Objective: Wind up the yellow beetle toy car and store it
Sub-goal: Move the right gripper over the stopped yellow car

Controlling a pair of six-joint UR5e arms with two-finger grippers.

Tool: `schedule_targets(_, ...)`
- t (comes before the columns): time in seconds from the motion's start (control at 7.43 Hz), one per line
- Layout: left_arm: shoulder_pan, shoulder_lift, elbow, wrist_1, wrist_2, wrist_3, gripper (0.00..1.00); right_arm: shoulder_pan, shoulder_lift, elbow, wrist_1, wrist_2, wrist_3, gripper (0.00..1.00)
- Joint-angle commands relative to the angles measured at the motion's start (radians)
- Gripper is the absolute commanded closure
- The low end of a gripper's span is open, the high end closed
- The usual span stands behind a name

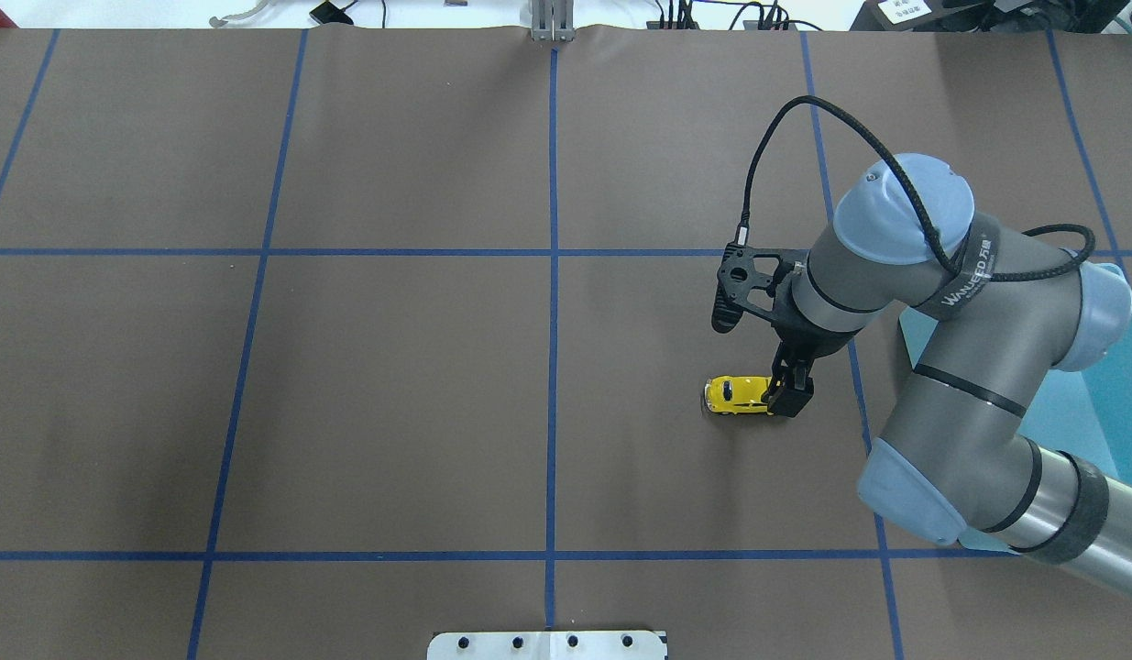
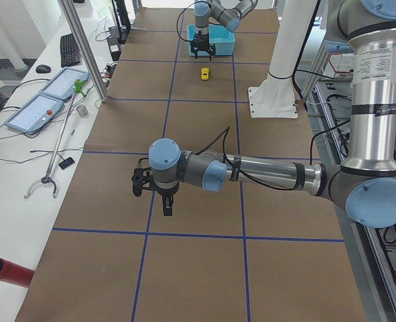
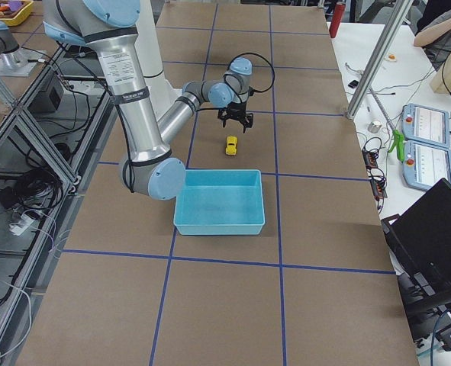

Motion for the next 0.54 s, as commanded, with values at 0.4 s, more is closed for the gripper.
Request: schedule_targets(0.4,0.0,0.003,-0.003,-0.001,0.0,0.0,0.01,-0.073,-0.021,-0.058,0.001,-0.145,-0.153,0.0)
